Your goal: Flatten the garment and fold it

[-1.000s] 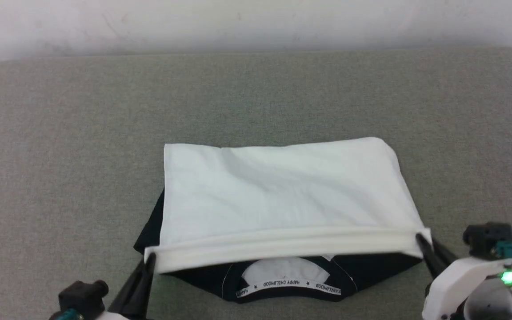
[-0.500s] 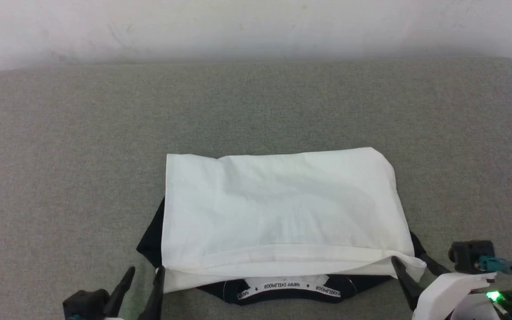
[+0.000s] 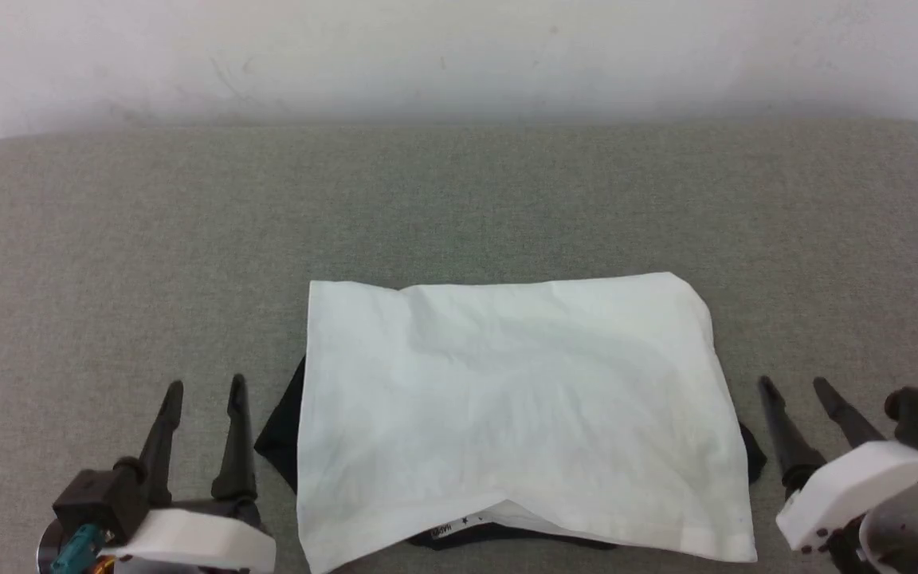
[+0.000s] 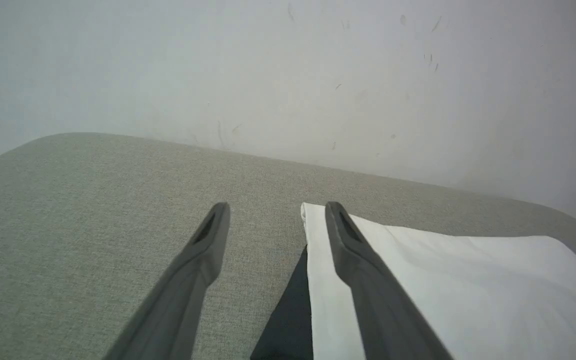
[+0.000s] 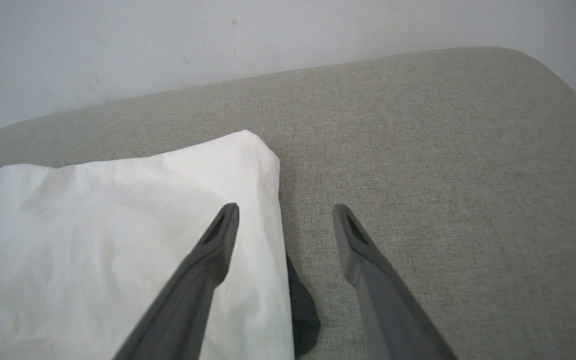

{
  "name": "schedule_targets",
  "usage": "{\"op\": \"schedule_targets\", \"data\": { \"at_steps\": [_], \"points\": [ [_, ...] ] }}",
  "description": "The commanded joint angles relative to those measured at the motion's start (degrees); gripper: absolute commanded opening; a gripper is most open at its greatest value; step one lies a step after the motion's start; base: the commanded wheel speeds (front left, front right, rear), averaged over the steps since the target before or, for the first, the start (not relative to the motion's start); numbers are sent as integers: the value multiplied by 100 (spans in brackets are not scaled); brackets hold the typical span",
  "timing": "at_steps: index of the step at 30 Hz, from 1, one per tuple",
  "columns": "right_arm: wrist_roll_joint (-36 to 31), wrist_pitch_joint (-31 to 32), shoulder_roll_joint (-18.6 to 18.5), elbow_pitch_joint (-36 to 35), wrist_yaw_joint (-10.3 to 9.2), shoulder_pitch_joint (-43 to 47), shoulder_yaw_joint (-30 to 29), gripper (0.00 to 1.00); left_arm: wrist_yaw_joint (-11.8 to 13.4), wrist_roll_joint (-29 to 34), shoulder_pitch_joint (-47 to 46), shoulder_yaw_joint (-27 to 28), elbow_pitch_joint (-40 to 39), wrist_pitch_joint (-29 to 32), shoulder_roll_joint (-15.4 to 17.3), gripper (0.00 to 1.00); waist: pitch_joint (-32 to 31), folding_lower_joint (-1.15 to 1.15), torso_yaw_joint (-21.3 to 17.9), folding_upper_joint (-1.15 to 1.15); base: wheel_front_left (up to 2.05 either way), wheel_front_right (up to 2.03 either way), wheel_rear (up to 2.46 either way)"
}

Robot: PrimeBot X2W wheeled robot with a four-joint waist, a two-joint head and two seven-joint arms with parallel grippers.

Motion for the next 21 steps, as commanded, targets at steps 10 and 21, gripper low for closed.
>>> {"op": "schedule_targets", "data": {
  "at_steps": [10,21],
  "points": [
    [326,368,20,1639,-10,-1049,66,100,-334,570,-657,551,217,-27,-597,100,27,0,70,-1,0,0,0],
    [38,1374,20,2851,-10,-1678,373,100,-653,1066,-969,800,646,-28,-906,100,28,0,137,-1,0,0,0]
  ]
}}
